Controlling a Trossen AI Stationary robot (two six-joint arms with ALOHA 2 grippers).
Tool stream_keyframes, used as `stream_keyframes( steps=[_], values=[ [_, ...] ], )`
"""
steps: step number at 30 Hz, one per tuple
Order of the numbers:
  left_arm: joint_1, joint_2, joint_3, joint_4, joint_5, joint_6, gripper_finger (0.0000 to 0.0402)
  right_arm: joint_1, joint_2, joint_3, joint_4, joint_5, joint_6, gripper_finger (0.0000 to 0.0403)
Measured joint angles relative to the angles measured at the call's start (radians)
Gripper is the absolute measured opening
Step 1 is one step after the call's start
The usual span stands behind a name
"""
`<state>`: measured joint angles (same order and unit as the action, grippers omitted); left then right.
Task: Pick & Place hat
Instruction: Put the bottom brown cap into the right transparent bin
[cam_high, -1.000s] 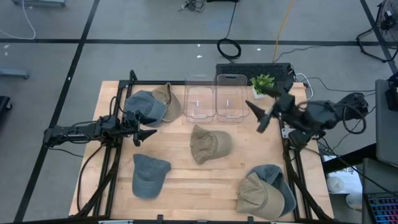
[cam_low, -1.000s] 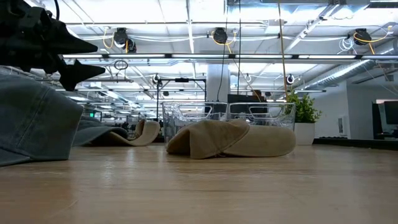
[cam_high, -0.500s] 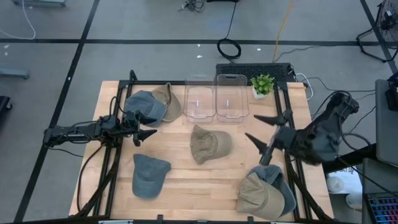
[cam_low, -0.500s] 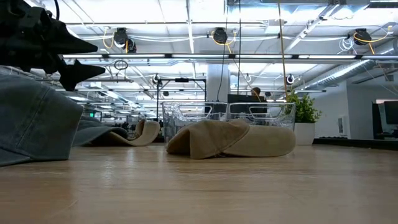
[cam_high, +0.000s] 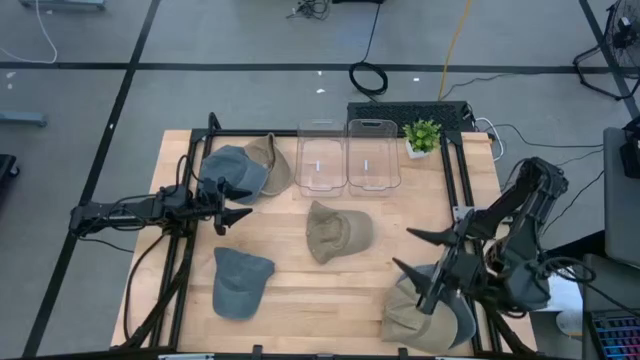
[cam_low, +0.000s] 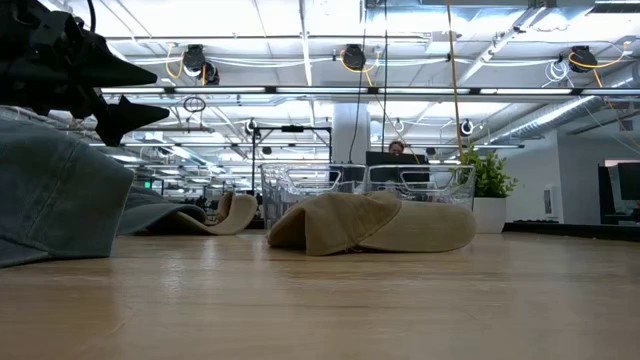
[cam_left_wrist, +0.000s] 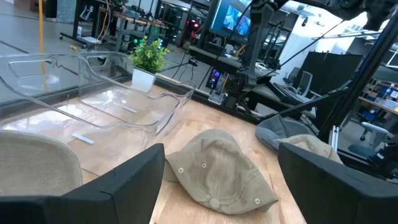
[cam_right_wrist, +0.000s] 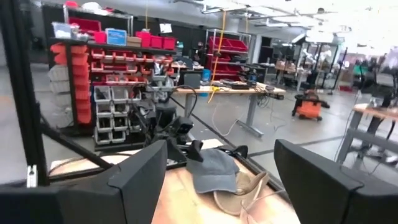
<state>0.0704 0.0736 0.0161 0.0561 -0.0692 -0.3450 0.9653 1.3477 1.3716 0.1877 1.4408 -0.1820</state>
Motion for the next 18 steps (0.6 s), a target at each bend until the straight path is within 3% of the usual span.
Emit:
stream_keyframes(
  steps=[7,14,18],
  values=[
    [0.000,0.000,0.000,0.000,0.000,0.000,0.0324,-0.001,0.015,0.012,0.266,0.024,-0.361,0.0283],
    [0.000,0.000,0.000,0.000,0.000,0.000,0.0324,-0.001,0.014,0.107,0.271,0.127,-0.651,0.0283],
    [0.000,0.000,0.000,0.000,0.000,0.000,0.0324,-0.001,0.011,0.127,0.265,0.129,-0.692,0.0283]
  ],
)
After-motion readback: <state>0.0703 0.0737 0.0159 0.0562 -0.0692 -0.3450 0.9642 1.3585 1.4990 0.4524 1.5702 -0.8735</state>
